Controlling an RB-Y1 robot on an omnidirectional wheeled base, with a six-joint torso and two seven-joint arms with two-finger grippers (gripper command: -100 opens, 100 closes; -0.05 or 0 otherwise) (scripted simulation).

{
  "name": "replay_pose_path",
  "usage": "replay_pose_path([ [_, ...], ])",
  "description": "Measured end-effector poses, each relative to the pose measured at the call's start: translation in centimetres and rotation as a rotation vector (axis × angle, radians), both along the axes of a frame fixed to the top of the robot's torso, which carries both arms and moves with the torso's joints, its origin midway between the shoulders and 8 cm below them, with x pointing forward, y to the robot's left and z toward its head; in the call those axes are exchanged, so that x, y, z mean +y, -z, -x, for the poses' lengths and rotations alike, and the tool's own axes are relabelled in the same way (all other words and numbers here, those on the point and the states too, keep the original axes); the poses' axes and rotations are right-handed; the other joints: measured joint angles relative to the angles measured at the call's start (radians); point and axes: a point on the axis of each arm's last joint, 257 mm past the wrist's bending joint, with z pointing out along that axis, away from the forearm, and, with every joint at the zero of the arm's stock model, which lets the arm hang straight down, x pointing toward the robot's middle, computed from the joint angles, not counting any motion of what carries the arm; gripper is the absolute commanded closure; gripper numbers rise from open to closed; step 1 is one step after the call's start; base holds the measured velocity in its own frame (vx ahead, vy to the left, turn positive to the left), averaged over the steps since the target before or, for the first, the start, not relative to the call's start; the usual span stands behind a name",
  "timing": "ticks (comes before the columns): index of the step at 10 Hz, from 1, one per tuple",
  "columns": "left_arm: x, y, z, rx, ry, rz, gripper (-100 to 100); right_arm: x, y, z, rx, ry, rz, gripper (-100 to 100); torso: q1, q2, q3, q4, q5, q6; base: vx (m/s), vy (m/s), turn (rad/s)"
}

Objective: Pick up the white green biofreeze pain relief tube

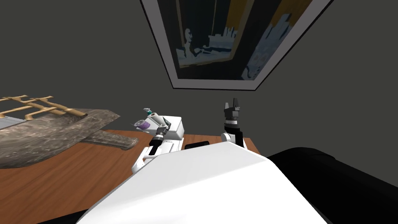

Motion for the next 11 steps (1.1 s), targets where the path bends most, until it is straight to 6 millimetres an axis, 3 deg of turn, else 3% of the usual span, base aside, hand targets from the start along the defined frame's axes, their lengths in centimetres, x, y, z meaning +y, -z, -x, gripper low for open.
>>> replay_pose_path([
  [1, 0.7, -0.2, -0.7, -0.005, -0.002, -0.006, -100, 0.0, 0.0, 0.0, 0.0, 0.0, 0.0, 0, 0.0, 0.002, 0.001, 0.001, 0.0, -0.001, -0.05, -0.01, 0.036],
  [3, 1.5, 1.2, -0.3, 0.021, -0.015, -0.005, -100, 0.0, 0.0, 0.0, 0.0, 0.0, 0.0, 0, 0.002, 0.0, 0.0, 0.0, 0.0, -0.001, -0.04, -0.01, -0.085],
  [5, 3.0, 0.4, -1.7, -0.001, -0.021, -0.021, -100, 0.0, 0.0, 0.0, 0.0, 0.0, 0.0, 0, 0.001, 0.002, 0.001, 0.001, 0.0, -0.001, -0.059, -0.022, -0.076],
  [7, 3.9, 1.9, -1.3, 0.026, -0.034, -0.021, -100, 0.0, 0.0, 0.0, 0.0, 0.0, 0.0, 0, 0.002, -0.001, 0.0, 0.0, 0.0, -0.001, -0.034, -0.017, -0.093],
  [9, 5.6, 1.3, -2.6, 0.009, -0.046, -0.032, -100, 0.0, 0.0, 0.0, 0.0, 0.0, 0.0, 0, 0.001, 0.002, 0.001, 0.0, 0.0, -0.001, -0.064, -0.022, -0.044],
  [10, 6.2, 1.9, -2.6, 0.024, -0.054, -0.032, -100, 0.0, 0.0, 0.0, 0.0, 0.0, 0.0, 0, 0.001, 0.0, 0.0, 0.0, 0.0, -0.001, -0.073, -0.04, -0.201],
  [11, 7.3, 0.9, -3.6, 0.009, -0.062, -0.04, -100, 0.0, 0.0, 0.0, 0.0, 0.0, 0.0, 0, 0.0, 0.001, 0.001, 0.0, 0.0, 0.0, -0.071, -0.04, -0.121],
])
